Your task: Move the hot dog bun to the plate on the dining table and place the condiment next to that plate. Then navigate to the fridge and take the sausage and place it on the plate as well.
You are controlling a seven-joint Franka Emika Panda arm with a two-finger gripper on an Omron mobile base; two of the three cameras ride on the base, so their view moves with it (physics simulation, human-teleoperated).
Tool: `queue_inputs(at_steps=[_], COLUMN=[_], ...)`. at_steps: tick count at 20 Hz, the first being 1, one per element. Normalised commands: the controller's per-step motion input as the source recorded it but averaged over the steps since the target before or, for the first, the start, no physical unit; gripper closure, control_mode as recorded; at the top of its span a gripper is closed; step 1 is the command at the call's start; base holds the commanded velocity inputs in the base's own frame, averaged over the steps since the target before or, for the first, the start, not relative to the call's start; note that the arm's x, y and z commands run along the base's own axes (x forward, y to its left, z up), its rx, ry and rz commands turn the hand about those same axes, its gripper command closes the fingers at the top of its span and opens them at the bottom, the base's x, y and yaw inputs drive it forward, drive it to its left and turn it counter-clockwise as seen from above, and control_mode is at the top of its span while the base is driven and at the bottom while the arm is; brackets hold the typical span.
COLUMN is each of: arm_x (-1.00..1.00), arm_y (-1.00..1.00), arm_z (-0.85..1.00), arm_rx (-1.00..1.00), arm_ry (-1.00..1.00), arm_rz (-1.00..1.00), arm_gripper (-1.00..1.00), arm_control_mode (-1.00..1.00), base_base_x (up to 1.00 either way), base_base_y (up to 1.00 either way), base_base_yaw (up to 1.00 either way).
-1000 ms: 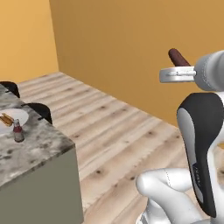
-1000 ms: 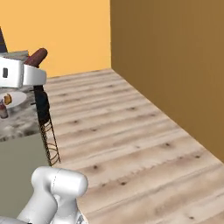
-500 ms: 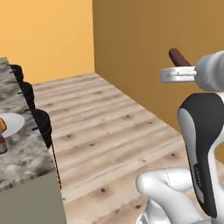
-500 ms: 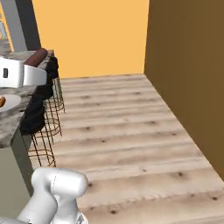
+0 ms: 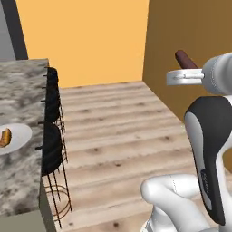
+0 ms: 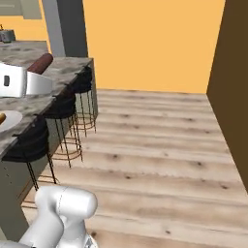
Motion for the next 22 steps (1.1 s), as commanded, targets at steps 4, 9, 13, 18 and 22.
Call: queue_inputs(at_steps=[4,9,13,18,22], arm_x=[0.0,0.0,0.0,0.0,0.0], arm_y=[0.0,0.0,0.0,0.0,0.0], arm_z=[0.0,0.0,0.0,0.0,0.0], arm_rx=[0.0,0.0,0.0,0.0,0.0], arm_ry=[0.0,0.0,0.0,0.0,0.0], arm_rz=[0.0,0.0,0.0,0.0,0.0], arm_gripper=[1.0,1.0,1.0,1.0,1.0], arm_control_mode=[1.0,1.0,1.0,1.0,1.0], base_base_x=[0.99,0.9,0.83,0.77,0.65], base_base_y=[-0.46,-0.29,-0.2,-0.14,-0.03], base_base_yaw=[0.52,0.63,0.7,0.73,0.81])
